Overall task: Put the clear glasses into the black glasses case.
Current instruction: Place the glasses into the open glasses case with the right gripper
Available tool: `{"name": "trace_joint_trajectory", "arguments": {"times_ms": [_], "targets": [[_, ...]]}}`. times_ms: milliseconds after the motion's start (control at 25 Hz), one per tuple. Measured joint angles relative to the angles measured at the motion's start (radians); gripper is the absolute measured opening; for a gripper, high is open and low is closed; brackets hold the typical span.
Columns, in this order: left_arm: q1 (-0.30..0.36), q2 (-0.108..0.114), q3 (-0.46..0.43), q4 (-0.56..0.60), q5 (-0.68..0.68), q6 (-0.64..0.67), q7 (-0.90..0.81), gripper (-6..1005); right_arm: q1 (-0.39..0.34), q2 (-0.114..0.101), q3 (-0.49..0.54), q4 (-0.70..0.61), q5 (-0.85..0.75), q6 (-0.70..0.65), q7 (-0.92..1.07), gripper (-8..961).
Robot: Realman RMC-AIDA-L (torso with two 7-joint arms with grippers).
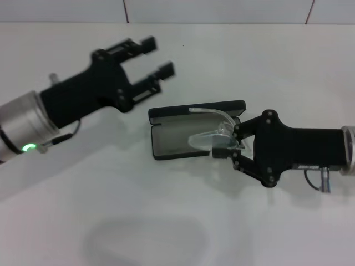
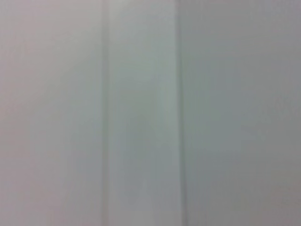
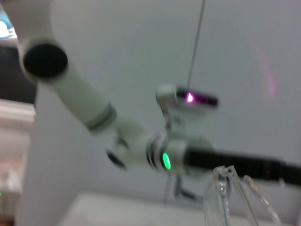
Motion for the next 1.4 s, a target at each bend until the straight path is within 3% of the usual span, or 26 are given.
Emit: {"name": "trace_joint_trajectory", "arguments": {"times_ms": [160, 320, 480, 880, 1160, 1400], "targets": [[0.026, 0.003, -0.081, -0.008, 0.0, 0.0, 0.008, 621, -0.096, 0.007, -0.071, -0.267, -0.096, 0.172, 0.114, 210], [0.057, 0.005, -0.113, -0.003, 0.0, 0.0, 0.006, 621, -0.186, 0.005, -0.25, -0.464, -0.128, 0.448, 0.147, 213], [0.068, 0.006, -0.114, -0.005, 0.003, -0.001, 0.003, 621, -0.225, 0.005, -0.405, -0.568, -0.194, 0.707, 0.154, 215], [0.059, 0.006, -0.107, -0.012, 0.014, -0.026, 0.0, 621, -0.214, 0.006, -0.677, -0.594, -0.248, 1.13, 0.151, 221], [0.048, 0.004, -0.107, -0.019, 0.015, -0.038, -0.001, 621, -0.209, 0.008, -0.706, -0.587, -0.251, 1.19, 0.154, 226], [0.036, 0.002, -0.102, -0.02, 0.019, -0.052, -0.01, 620, -0.196, 0.009, -0.777, -0.565, -0.249, 1.335, 0.156, 229]]}}
